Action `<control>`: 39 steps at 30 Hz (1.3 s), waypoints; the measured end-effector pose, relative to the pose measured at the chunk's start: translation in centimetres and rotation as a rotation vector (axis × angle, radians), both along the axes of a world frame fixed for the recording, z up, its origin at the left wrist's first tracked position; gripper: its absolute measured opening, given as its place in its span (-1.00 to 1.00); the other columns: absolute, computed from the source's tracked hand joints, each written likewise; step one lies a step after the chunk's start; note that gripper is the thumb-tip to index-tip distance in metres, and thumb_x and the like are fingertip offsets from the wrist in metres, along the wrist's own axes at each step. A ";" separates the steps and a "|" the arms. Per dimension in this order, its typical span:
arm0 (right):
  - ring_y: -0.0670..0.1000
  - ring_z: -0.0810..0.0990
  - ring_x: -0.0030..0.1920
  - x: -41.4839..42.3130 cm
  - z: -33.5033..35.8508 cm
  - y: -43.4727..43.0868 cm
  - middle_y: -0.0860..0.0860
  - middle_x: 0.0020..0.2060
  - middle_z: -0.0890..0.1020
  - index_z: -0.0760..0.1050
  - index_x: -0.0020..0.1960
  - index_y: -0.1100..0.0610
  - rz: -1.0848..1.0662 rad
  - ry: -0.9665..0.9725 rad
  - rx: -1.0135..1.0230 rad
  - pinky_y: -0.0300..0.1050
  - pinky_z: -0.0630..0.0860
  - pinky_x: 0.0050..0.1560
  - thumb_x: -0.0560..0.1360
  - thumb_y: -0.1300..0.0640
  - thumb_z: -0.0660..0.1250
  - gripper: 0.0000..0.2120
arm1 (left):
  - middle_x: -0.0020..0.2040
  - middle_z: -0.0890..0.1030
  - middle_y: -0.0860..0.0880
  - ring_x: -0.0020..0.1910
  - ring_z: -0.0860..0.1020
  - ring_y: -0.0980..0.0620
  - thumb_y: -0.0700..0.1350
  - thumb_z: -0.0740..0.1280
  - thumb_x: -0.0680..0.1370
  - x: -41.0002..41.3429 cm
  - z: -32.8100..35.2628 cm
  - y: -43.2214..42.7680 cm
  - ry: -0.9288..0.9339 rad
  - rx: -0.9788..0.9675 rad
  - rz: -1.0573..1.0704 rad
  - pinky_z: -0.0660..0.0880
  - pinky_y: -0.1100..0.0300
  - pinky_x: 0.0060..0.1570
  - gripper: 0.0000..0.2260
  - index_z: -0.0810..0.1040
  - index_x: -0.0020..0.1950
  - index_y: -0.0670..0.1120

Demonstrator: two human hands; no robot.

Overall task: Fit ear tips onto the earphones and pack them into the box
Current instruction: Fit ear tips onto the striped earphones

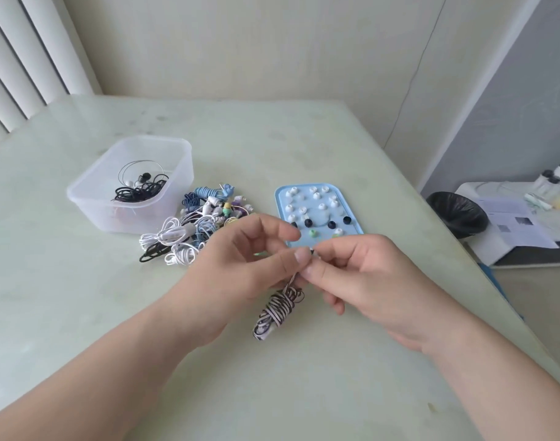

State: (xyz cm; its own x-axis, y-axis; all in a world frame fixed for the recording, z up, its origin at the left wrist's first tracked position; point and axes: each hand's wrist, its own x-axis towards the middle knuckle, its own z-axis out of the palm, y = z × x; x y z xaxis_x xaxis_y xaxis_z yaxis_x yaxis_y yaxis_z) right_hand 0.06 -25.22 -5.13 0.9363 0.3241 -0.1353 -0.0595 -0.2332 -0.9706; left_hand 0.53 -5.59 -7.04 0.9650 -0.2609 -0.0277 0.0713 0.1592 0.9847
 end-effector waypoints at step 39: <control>0.05 0.62 -0.38 0.0 0.3 -0.6 0.08 -0.29 0.73 0.72 -0.13 0.18 -0.113 -0.022 -0.070 -0.09 0.48 -0.46 0.50 0.17 0.51 -0.92 | -0.17 0.70 -0.12 -0.22 0.68 -0.01 -0.25 0.41 0.59 -0.4 -1.6 -0.5 -0.059 0.077 0.047 0.61 0.19 -0.21 -0.91 0.64 0.08 -0.22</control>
State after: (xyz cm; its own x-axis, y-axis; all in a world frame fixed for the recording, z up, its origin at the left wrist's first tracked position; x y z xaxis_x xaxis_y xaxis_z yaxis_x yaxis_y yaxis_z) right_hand 0.06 -25.86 -4.82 0.9694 0.2067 -0.1325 -0.0677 -0.2939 -0.9534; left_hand 0.14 -6.11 -8.63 0.9767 -0.2143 0.0110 0.0073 0.0845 0.9964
